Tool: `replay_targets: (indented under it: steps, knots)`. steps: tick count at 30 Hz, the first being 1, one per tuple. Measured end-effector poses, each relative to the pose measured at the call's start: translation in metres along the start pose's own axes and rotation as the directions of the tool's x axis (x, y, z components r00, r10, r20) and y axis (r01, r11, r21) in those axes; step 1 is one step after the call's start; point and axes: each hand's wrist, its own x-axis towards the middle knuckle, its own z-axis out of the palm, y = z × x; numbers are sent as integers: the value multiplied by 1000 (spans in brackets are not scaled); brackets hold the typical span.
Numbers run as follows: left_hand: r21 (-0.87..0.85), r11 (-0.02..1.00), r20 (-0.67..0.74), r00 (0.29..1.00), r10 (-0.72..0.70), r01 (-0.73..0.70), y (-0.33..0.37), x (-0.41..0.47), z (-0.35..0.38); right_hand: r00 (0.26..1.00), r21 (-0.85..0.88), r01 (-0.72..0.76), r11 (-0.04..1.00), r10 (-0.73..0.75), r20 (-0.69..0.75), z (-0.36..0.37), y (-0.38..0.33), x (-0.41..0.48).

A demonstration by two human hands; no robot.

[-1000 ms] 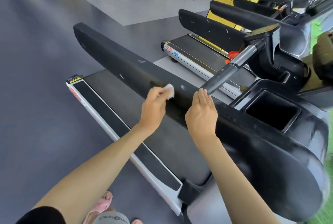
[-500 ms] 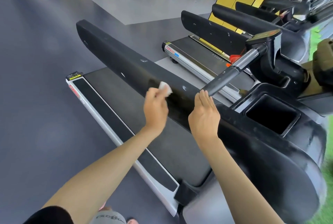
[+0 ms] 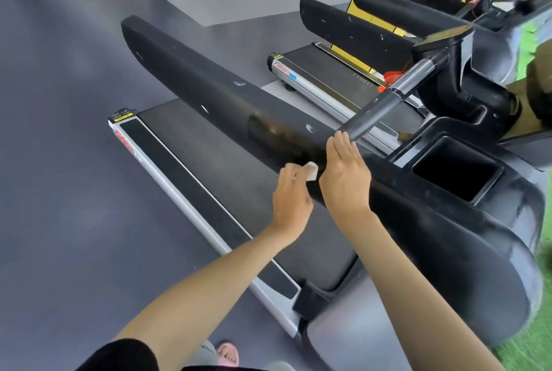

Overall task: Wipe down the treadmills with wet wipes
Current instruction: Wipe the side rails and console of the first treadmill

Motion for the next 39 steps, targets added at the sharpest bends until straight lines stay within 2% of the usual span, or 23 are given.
replay_targets:
  steps: [2, 4, 5, 7, 10, 12, 13, 15, 18, 20, 23, 24, 25, 29, 31, 33, 34, 36, 37, 39]
  knots:
    - [-107, 979, -145, 972, -187, 172, -14, 16, -7, 1000, 6, -8, 1000, 8, 19, -1, 0, 0]
    - [-230, 906, -274, 870, -410, 355, -26, 35, -9, 999, 8, -22, 1000, 22, 44, -2, -2, 0]
    - [-249, 892, -294, 848, -440, 377, -28, 38, -5, 999, 2, -22, 1000, 22, 42, -2, -3, 0]
    - [-254, 903, -265, 873, -410, 346, -18, 26, 8, 1000, -15, -16, 1000, 16, 23, 0, -3, 0]
    - [-311, 914, -112, 945, -306, 259, -4, -11, 30, 1000, -27, 5, 1000, -4, 18, 0, -1, 0]
    - [-380, 886, -92, 942, -322, 265, -12, -11, 32, 999, -37, 12, 999, -11, 30, -1, 0, -1]
    - [-385, 880, -148, 922, -358, 280, -19, 0, 28, 999, -39, 10, 999, -8, 38, -2, 0, -1]
    - [-416, 844, -302, 823, -480, 340, -38, 30, 13, 999, -44, -5, 999, 7, 50, -2, -2, -1]
    - [-512, 750, -304, 728, -615, 420, -61, 53, 7, 998, -36, -35, 999, 37, 54, -2, -5, 0]
    - [-509, 736, -271, 728, -630, 447, -53, 41, 21, 999, -38, -35, 999, 36, 40, -2, -6, 0]
    - [-540, 719, -109, 811, -575, 437, -35, 10, 42, 998, -9, -33, 999, 34, 59, -2, -5, 0]
    - [-528, 735, -108, 824, -556, 426, -38, 8, 42, 997, 0, -35, 999, 35, 65, -2, -5, -1]
    - [-518, 742, -142, 813, -565, 425, -43, 14, 38, 997, 7, -35, 999, 35, 69, -3, -4, -1]
    - [-527, 739, -337, 695, -636, 421, -77, 65, 5, 997, 34, -47, 998, 45, 61, -3, -7, 0]
    - [-560, 708, -346, 655, -672, 430, -78, 80, -8, 993, 91, -115, 989, 115, 1, -6, -14, 2]
    - [-526, 733, -352, 675, -649, 431, -69, 73, -4, 978, 164, -201, 966, 208, -22, -8, -24, 5]
    - [-489, 774, -347, 725, -595, 402, -65, 64, 4, 978, 187, -203, 961, 209, -17, -8, -29, 6]
    - [-448, 831, -271, 836, -478, 330, -56, 44, 12, 994, 206, -101, 973, 107, -19, -7, -38, 10]
    - [-449, 839, -245, 861, -446, 307, -53, 40, 8, 999, 207, -40, 978, 44, -15, -6, -40, 13]
    - [-482, 825, -259, 852, -455, 295, -59, 52, -6, 1000, 214, 23, 977, -25, 7, -3, -43, 20]
